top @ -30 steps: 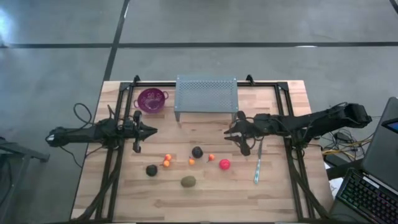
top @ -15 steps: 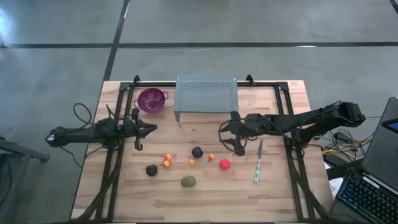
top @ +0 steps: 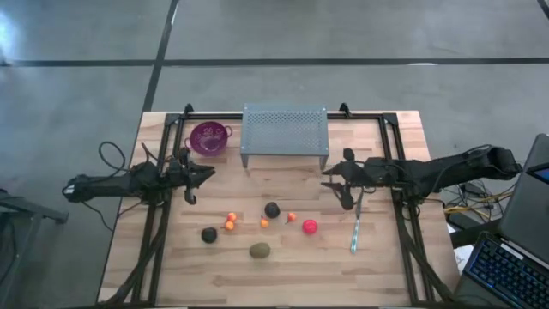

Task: Pick & Place Fruit
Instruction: Put the purple strainer bowl on the shelf

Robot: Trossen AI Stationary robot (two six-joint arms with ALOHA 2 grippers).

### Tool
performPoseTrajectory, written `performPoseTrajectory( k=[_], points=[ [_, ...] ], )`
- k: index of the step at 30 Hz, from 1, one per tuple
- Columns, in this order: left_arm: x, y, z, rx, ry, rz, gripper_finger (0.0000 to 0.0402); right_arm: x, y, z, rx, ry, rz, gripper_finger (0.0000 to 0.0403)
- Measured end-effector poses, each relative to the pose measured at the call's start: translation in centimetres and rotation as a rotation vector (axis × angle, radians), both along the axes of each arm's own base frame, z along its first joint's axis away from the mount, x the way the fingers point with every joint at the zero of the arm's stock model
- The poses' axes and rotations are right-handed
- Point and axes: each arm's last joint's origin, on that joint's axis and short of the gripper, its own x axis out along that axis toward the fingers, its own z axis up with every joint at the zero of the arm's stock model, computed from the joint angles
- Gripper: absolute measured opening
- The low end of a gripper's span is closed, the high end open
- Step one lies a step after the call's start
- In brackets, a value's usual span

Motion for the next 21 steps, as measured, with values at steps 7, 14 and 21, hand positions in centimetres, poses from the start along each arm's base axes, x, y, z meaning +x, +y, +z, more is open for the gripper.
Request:
performPoseTrajectory(
  k=[7, 14, 21],
  points=[
    [-0.4, 0.9, 2.5, -0.009, 0.091, 0.336, 0.0194, -1.0, -0.5, 1.1, -0.053, -0.07, -0.029, 0.0129],
    [0.4, 0.8, 4.5, 0.008, 0.192, 0.3, 0.0222, -0.7, -1.1, 1.3, -0.037, -0.078, -0.069, 0.0107],
    [1.9, 1.0, 4.8, -0.034, 0.391, 0.423, 0.021, 0.4, -1.5, -0.2, -0.011, 0.003, -0.092, 0.0085]
  ],
)
